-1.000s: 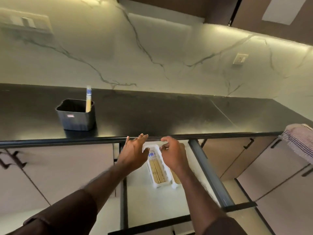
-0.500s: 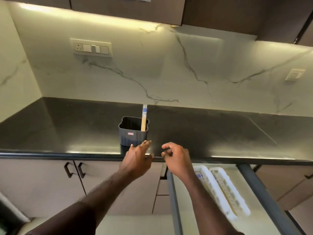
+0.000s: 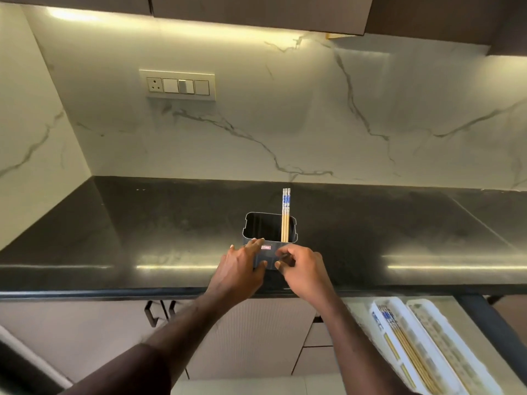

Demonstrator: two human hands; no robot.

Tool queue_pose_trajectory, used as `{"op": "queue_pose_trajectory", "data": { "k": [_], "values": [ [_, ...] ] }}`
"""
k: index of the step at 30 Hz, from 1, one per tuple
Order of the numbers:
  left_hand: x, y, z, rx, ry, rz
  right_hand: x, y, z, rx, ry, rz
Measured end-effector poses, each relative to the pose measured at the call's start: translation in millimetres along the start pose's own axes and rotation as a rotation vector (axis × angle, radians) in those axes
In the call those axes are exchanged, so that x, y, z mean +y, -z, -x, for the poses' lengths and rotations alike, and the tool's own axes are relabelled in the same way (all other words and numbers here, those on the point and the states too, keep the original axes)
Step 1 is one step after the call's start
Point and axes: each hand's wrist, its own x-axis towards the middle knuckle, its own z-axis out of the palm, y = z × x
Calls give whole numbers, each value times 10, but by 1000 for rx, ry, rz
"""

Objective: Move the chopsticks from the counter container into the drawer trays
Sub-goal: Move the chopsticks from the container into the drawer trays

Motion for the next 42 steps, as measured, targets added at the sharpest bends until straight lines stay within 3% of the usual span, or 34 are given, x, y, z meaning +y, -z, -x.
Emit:
{"op": "queue_pose_trajectory", "data": {
  "k": [12,19,27,34,42],
  "values": [
    [-130,-179,-1029,2,80,58,203,-79,-988,149,-100,45],
    [-62,-469,-1554,-21,103,47,392,-96,-1390,89,-184,92],
    [-252,-789,-1957,-309,344,169,425,-183,-1523,52,-193,202],
    [-277,-847,-2057,-370,598,569,369,-264,-1598,-13,-247,255],
    [-370,-832,-2068,-426,579,693,374,-309,-1581,-48,-250,240]
  ]
}}
